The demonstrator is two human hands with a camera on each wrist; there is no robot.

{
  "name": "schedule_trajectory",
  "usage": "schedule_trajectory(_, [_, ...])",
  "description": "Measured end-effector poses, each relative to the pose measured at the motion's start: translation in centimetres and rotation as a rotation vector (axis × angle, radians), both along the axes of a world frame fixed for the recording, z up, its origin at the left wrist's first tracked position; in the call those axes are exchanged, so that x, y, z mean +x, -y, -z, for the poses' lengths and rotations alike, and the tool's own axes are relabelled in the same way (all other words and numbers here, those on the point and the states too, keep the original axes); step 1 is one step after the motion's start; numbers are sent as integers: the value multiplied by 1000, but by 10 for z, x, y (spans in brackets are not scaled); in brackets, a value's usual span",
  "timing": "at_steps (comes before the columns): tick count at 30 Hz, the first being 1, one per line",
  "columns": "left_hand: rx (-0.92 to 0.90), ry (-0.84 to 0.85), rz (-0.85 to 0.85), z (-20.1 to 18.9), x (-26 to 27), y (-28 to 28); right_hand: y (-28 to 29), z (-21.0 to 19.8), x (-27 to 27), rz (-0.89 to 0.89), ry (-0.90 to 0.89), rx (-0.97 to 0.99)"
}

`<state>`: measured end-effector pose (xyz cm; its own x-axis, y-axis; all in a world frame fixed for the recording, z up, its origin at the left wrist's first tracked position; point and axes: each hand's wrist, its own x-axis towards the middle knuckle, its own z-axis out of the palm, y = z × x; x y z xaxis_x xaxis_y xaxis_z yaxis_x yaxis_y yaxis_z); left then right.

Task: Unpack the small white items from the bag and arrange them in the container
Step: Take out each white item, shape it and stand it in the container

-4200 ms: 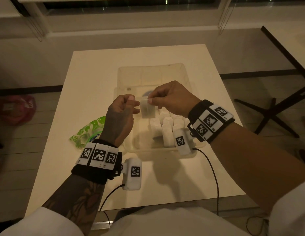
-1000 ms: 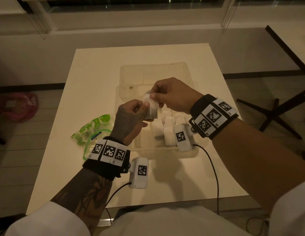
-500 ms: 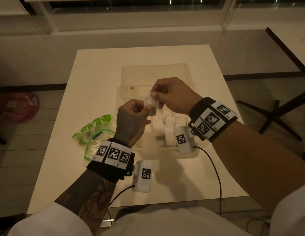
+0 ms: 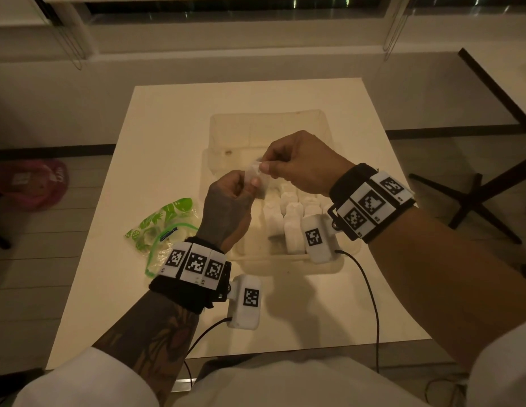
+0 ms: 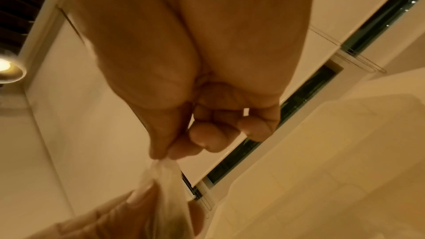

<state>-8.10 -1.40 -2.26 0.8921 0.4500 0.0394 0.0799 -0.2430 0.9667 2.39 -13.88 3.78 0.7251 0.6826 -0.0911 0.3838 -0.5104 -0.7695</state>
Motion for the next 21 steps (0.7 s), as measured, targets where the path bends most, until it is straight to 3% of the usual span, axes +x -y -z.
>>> schedule_trajectory(5, [12, -28, -87, 4, 3, -2, 1, 4, 1, 197, -85, 154])
schedule_trajectory(15, [-79, -60, -103, 6, 8, -5, -2, 4, -1, 97, -198, 131])
schedule_trajectory(18, [-108, -73, -90, 7, 8, -5, -4, 9, 1, 153, -104, 125])
schedule_trajectory(21, [-128, -78, -91, 7, 8, -5, -1, 10, 5, 158, -117, 151])
